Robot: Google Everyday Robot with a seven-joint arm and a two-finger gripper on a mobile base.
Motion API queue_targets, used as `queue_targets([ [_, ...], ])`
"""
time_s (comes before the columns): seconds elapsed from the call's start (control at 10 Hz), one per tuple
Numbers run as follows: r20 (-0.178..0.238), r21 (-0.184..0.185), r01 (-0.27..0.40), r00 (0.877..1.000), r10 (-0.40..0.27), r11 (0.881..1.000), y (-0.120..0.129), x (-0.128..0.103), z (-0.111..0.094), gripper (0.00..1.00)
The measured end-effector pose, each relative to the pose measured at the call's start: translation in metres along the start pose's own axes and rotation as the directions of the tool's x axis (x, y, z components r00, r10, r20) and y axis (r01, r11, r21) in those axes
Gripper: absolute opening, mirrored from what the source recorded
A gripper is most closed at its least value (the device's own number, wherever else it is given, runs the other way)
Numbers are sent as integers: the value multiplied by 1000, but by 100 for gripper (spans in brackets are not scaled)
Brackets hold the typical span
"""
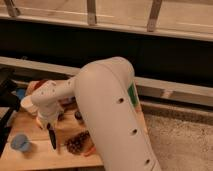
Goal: Place brush in plastic cup
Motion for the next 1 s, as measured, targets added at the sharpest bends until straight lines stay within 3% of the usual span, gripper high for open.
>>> queue_targets([
  [0.3, 121, -72, 49, 992, -40, 996, -12, 6, -49, 0],
  [0.5, 188, -126, 145, 975, -120, 981, -13, 8, -73, 0],
  [0.6, 214, -157, 225, 958, -190, 961, -7, 9, -82, 0],
  [0.7, 241, -194, 355, 921, -307, 914, 5, 12, -89, 0],
  [0.9, 281, -252, 552, 828, -486, 795, 22, 20, -94, 0],
  [1.0, 322, -279, 640, 765, -558, 716, 31, 24, -101, 0],
])
